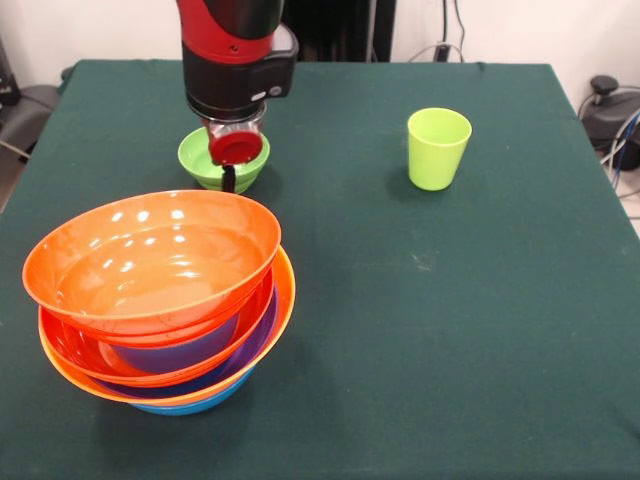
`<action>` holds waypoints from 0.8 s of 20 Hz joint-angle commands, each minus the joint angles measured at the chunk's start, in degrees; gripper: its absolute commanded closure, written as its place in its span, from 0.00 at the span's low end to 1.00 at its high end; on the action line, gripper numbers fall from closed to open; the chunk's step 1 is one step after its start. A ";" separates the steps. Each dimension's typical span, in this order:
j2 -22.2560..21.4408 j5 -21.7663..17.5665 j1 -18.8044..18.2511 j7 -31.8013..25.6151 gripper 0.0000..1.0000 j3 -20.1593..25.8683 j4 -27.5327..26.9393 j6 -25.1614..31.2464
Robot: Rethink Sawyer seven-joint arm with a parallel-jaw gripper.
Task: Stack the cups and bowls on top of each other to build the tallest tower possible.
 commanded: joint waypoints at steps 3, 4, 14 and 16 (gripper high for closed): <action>5.40 -4.11 -1.74 -1.77 0.00 9.75 2.40 -6.47; 5.66 -4.12 -1.91 -1.69 0.00 9.97 2.46 -6.80; 7.02 -5.06 -2.58 -2.74 0.00 11.10 2.31 -6.98; 7.09 -5.58 -2.52 -2.99 1.00 11.03 1.75 -6.32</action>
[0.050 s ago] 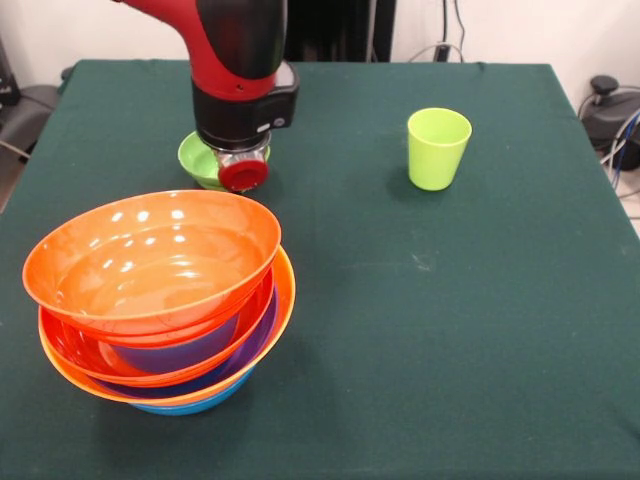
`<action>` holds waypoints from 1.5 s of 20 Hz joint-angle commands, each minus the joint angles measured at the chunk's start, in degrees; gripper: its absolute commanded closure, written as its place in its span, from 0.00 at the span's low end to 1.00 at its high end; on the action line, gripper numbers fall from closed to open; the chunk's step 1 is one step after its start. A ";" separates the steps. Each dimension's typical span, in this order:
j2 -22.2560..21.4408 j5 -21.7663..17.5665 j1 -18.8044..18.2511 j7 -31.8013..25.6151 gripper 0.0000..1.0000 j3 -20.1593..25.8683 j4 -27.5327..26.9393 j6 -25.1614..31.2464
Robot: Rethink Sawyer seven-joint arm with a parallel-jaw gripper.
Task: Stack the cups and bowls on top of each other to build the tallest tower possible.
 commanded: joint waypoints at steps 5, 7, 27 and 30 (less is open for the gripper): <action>3.25 -4.97 -0.33 -3.42 1.00 7.99 0.24 0.79; 3.20 -5.02 -0.14 -2.78 1.00 7.59 0.03 1.39; -8.25 -6.03 6.22 -2.65 1.00 0.57 -1.36 15.93; -9.12 -6.55 7.12 -2.80 1.00 -0.60 -2.90 19.33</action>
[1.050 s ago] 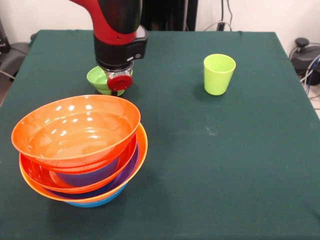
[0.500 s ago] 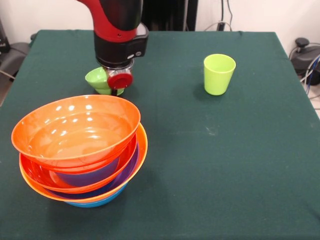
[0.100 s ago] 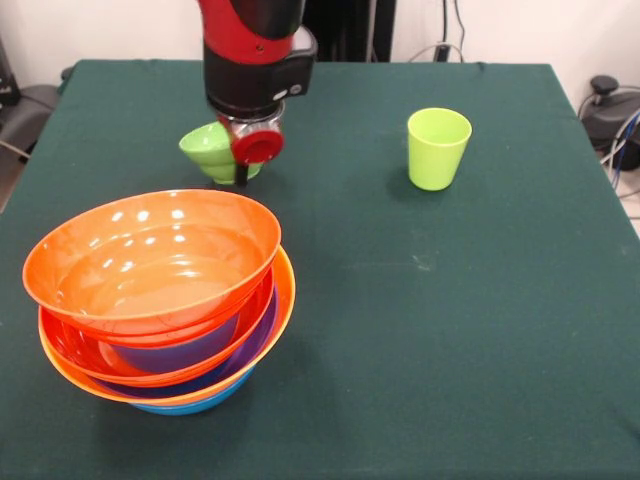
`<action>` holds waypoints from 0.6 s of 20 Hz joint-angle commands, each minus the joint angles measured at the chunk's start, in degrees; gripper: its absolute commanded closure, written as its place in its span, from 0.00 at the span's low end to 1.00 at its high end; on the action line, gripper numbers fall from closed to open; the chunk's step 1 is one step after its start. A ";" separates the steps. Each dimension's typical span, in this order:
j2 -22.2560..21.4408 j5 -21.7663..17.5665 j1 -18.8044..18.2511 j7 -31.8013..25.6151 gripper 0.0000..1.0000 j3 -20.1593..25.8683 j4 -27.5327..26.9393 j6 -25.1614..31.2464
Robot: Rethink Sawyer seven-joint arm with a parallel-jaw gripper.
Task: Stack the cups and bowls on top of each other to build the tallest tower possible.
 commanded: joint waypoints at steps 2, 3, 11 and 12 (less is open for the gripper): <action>-3.38 -5.23 3.47 -2.89 1.00 0.50 -4.64 14.41; -3.72 -5.29 3.50 -3.08 1.00 0.44 -5.61 16.06; -2.63 -5.95 4.19 -1.72 1.00 -0.25 -13.15 20.22; -2.60 -6.07 4.27 -1.86 1.00 -0.34 -14.46 21.45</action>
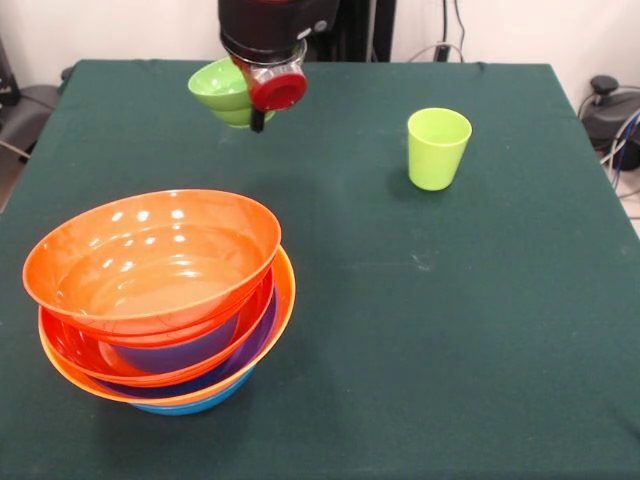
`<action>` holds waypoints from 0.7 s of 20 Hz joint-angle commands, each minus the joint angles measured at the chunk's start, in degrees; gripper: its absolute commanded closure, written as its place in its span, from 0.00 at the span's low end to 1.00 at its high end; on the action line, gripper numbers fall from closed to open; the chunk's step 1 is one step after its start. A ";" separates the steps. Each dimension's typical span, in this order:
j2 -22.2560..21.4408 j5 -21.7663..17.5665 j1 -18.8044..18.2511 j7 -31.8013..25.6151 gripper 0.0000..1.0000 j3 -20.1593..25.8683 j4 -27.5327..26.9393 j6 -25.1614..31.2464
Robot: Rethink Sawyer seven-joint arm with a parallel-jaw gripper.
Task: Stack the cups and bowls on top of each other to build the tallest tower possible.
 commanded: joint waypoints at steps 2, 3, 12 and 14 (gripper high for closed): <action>0.69 -4.18 1.52 -1.81 1.00 2.57 -11.29 9.42; 0.43 -4.11 1.79 -1.57 1.00 2.48 -11.70 10.29; -0.10 -3.31 2.56 -0.15 1.00 2.38 -12.75 12.11; 0.18 -3.09 2.78 0.60 1.00 2.44 -12.05 11.16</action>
